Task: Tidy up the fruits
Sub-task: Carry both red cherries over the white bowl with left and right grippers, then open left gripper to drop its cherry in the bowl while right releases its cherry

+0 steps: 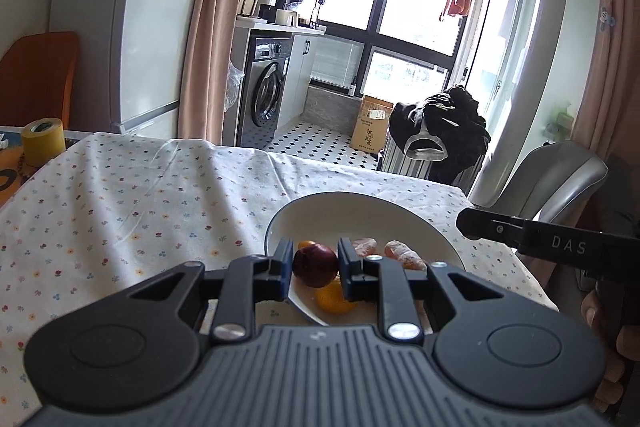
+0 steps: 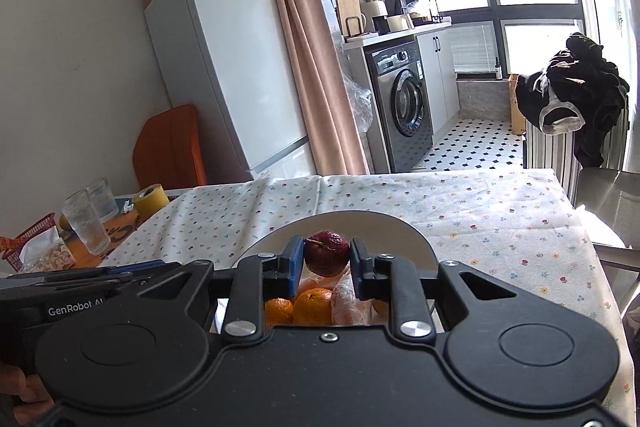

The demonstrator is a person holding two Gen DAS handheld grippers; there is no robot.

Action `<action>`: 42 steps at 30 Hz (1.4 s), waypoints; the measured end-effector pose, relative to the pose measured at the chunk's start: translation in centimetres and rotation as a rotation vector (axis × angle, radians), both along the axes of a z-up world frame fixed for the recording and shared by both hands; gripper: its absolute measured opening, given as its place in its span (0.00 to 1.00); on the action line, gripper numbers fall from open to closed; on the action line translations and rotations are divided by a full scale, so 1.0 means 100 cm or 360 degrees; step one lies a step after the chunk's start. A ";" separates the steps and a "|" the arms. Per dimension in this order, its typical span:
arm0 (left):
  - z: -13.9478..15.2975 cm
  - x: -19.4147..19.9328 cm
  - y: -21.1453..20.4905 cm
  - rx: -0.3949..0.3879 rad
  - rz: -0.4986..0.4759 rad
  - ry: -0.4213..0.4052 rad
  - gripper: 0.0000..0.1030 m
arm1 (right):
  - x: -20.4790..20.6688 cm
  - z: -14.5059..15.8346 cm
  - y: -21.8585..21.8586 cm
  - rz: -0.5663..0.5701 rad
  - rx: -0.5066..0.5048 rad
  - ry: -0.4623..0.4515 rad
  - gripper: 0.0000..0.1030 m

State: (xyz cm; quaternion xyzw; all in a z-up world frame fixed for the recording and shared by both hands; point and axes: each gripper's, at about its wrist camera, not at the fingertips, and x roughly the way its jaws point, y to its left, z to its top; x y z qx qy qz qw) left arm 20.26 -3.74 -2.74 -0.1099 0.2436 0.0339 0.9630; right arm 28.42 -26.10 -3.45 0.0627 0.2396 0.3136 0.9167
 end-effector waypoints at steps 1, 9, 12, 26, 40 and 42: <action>0.000 0.004 -0.001 0.0002 -0.0005 0.0001 0.21 | 0.003 0.000 0.000 -0.0007 0.0000 0.0000 0.22; -0.001 0.032 -0.006 0.0013 -0.0043 0.0049 0.21 | 0.027 -0.001 0.003 -0.0040 -0.0008 0.0058 0.22; 0.000 0.043 -0.009 0.0042 -0.0059 0.0051 0.21 | 0.038 -0.003 0.004 -0.0059 -0.0014 0.0090 0.22; -0.012 0.094 0.000 -0.0004 0.0002 0.0163 0.22 | 0.058 -0.038 0.006 -0.0096 0.0033 0.0179 0.32; -0.012 0.096 -0.010 0.0016 0.0032 0.0211 0.28 | 0.051 -0.030 -0.007 -0.0096 0.0075 0.0171 0.41; -0.012 0.088 -0.011 0.0027 0.0051 0.0202 0.30 | 0.049 -0.028 -0.006 -0.0078 0.0075 0.0163 0.42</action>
